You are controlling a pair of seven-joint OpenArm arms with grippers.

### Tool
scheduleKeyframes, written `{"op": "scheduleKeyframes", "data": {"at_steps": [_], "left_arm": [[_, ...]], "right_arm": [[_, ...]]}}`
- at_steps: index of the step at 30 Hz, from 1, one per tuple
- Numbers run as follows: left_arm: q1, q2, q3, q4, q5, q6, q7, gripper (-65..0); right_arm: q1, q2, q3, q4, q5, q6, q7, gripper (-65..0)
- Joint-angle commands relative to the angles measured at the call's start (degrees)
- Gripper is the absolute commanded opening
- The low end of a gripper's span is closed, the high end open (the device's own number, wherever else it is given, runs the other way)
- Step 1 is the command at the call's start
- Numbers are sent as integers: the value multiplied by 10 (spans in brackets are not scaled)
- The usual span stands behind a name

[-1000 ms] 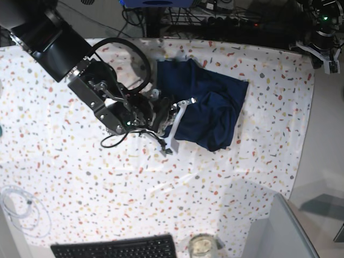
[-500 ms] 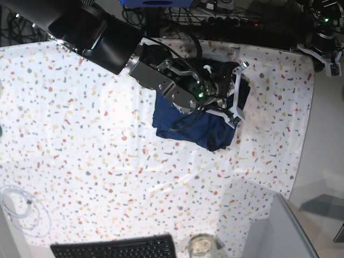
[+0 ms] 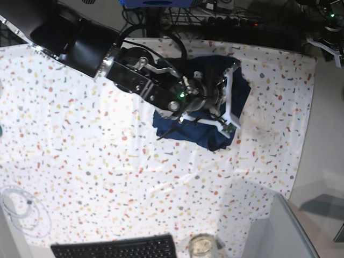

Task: Layout the t-shirt on the table in an organized manner, then fold the t-shirt properly
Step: 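Grip opposite sides of the navy stack with both grippers and square it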

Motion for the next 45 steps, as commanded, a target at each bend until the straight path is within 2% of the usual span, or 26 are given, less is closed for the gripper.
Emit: {"op": "scheduleKeyframes", "data": {"at_steps": [1, 4, 7, 9, 10, 14, 15, 16, 18, 20, 21, 23, 24, 25, 26, 30, 33, 36, 41, 45], "left_arm": [[5, -7, -5, 4, -6, -2, -23, -650], [6, -4, -6, 4, -6, -18, -32, -650], [3, 5, -10, 5, -6, -78, -30, -650], [1, 18, -10, 9, -6, -90, -30, -650], [1, 20, -10, 11, -6, -90, -31, -650], [1, 27, -7, 19, -6, -90, -30, -650], [1, 28, -6, 26, -6, -90, -30, -650], [1, 29, -6, 29, -6, -90, -30, -650], [2, 39, -6, 37, -6, -90, -30, -650], [5, 48, -4, 59, -6, -97, -30, -650], [6, 56, -4, 72, -6, -107, -29, -650], [3, 77, -4, 106, -6, -135, -28, -650], [2, 86, -1, 123, -6, -147, -27, -650], [1, 96, 8, 146, -6, -156, -19, -650], [1, 101, 21, 172, -6, -160, -3, -650], [-34, 106, 104, 244, -6, -160, 77, -650], [-97, 107, 151, 230, -3, -160, 110, -650], [-162, 107, 194, 180, -2, -160, 129, -650], [-241, 104, 223, 63, -1, -159, 130, -650], [-267, 90, 224, -9, -1, -159, 128, -650]], "right_arm": [[7, -7, 31, 22, 5, 1, 11, -648], [4, -1, 104, 28, 5, 1, 11, -648], [8, -4, 164, 17, 5, 2, 12, -641], [32, -13, 181, -3, 5, 3, 12, -606], [46, -24, 183, -24, 5, 3, 12, -555], [93, -67, 181, -135, 5, 4, 23, -270], [100, -74, 180, -160, 4, 4, 41, -218], [103, -76, 180, -182, 4, 4, 67, -195], [103, -78, 180, -213, 5, 4, 128, -227], [100, -78, 180, -228, 5, 4, 169, -317], [100, -77, 180, -231, 5, 4, 171, -396], [93, -75, 182, -228, 6, 4, 170, -608], [88, -74, 183, -223, 6, 4, 165, -650], [86, -70, 184, -212, 6, 4, 157, -650], [81, -58, 184, -202, 6, 4, 150, -618], [49, -2, 185, -119, 7, 1, 131, -650], [15, 49, 186, -54, 7, 1, 131, -648], [-37, 88, 226, -1, 7, 1, 128, -647], [-119, 98, 312, 43, 7, 3, 99, -647], [-137, 99, 315, 48, 5, 4, 99, -647]]}}
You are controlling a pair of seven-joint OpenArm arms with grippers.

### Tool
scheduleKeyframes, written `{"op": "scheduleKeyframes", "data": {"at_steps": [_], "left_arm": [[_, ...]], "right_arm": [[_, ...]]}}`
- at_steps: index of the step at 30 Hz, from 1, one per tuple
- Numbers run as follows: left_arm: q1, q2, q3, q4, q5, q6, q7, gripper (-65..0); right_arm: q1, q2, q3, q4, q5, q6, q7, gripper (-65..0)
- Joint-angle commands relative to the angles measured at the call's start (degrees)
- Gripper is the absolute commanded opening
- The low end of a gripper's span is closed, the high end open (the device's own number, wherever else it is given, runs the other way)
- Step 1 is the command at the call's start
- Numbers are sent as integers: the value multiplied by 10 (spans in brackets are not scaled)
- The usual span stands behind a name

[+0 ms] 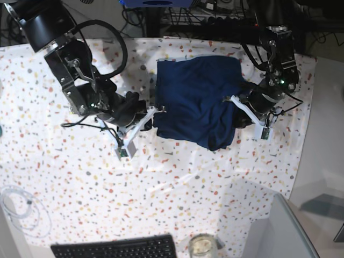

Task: Layout the t-shirt on the table in an organized manner, then fold the t-shirt properly
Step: 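Grip opposite sides of the navy stack with both grippers and square it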

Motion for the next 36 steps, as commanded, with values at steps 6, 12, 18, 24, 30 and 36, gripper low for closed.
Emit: {"op": "scheduleKeyframes", "data": {"at_steps": [6, 12, 18, 24, 30, 36], "left_arm": [[-7, -53, -4, -20, -6, 54, -53, -650], [9, -72, -4, 11, -21, 55, -53, -650], [24, -95, -25, 47, -229, -19, 105, -650], [39, -107, -61, 42, -327, -20, 117, -293], [-6, -104, -24, -27, -327, -88, 116, -135], [-48, -101, 25, -119, -327, -91, 115, -135]], "right_arm": [[8, 0, 1, 12, 5, 7, 12, -647], [-4, 0, 4, 13, 4, 7, 12, -647], [-14, 18, 0, 13, 4, 7, 12, -648], [-18, 35, 0, 12, 4, 7, 12, -650], [-18, 33, 0, 10, 4, 8, 12, -650], [-18, 33, 0, 12, 4, 8, 12, -650]]}}
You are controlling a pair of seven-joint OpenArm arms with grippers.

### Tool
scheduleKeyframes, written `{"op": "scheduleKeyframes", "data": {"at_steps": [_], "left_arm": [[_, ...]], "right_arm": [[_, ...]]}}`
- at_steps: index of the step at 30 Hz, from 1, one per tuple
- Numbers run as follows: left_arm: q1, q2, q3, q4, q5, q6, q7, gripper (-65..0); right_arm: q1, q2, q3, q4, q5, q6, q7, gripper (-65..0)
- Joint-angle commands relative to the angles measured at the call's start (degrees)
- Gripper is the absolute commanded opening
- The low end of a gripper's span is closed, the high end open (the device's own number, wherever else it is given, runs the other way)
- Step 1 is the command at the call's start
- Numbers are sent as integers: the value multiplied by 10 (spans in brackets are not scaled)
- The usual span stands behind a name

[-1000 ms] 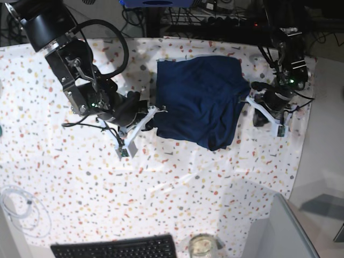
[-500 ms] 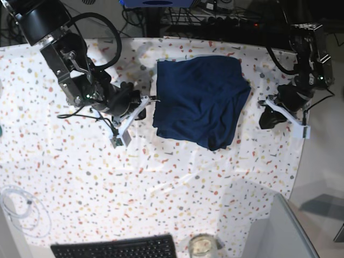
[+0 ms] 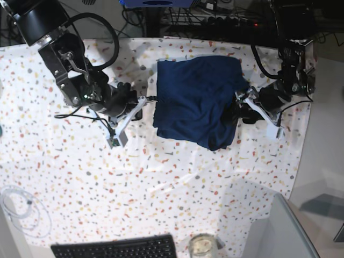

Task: Layout the t-shirt on the table in an organized manner, then fold the t-shirt properly
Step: 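Grip opposite sides of the navy stack with both grippers and square it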

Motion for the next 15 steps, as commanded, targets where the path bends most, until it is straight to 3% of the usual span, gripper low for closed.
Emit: {"op": "scheduleKeyframes", "data": {"at_steps": [1, 6, 9, 12, 15], "left_arm": [[-12, -11, 3, -4, -10, -5, -10, -135], [-20, -11, 73, -61, -10, -5, -78, -138], [-34, -11, 129, -105, -10, -5, -104, -197], [-45, -11, 161, -133, -10, -5, -111, -321], [-52, -14, 177, -132, -10, -5, -107, -532]], "right_arm": [[8, 2, 2, 11, 4, 5, 10, -650], [8, 3, 2, 11, 4, 5, 10, -650], [8, 3, 2, 11, 4, 5, 10, -650], [8, 4, 2, 11, 4, 5, 10, -650], [7, 6, 8, 10, 4, 5, 10, -650]]}}
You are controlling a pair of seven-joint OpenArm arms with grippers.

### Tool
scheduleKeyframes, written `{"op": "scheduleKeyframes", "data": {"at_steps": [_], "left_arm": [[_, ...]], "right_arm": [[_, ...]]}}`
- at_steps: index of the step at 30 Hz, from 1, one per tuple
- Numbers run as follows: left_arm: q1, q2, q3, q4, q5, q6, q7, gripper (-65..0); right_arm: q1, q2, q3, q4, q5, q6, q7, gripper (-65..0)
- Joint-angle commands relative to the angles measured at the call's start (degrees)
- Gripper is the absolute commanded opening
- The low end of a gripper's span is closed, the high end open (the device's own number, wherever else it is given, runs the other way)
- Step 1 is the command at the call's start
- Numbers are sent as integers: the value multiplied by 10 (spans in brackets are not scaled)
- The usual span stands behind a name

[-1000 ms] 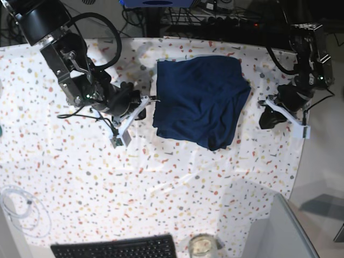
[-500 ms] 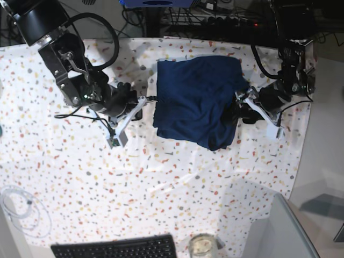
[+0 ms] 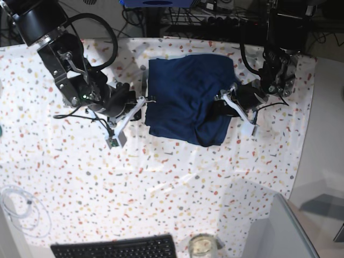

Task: Layout the t-shirt on the table in an organized manner, then fold the t-shirt properly
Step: 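Grip opposite sides of the navy stack with both grippers and square it, then tuck the stack's loose edge under with the left gripper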

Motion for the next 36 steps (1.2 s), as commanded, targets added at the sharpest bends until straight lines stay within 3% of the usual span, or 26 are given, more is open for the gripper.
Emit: {"op": "scheduleKeyframes", "data": {"at_steps": [1, 2, 5, 10, 12, 16, 19, 22, 29, 36], "left_arm": [[-4, -7, 2, 3, 8, 1, 17, -602], [-5, -8, 2, 4, 8, 1, 17, -650], [-23, -15, 3, 20, 36, 1, 33, -650], [-65, -1, 18, 81, 214, 1, 84, -650], [-94, 5, 74, 94, 279, 1, 90, -650], [-152, 5, 260, 93, 362, 1, 83, -650], [-194, 7, 399, 93, 385, 1, 24, -650], [-226, 25, 469, 88, 389, 1, -36, -650], [-277, 90, 505, 10, 390, 1, -103, -650], [-288, 110, 520, -33, 390, 1, -168, -650]], "right_arm": [[7, 6, 5, 9, 4, 5, 9, -650], [7, 15, 5, 9, 4, 5, 12, -650], [7, 25, 8, 9, 5, 4, 13, -650], [-22, 33, 92, 7, 5, 4, 13, -650], [-37, 33, 132, 7, 5, 4, 13, -650], [-58, 35, 194, 7, 5, 4, 13, -650], [-74, 36, 240, 7, 4, 4, 11, -650], [-91, 36, 274, 7, 4, 4, 11, -650], [-125, 33, 321, 7, 4, 4, 12, -650], [-134, 33, 321, 7, 4, 4, 13, -650]]}}
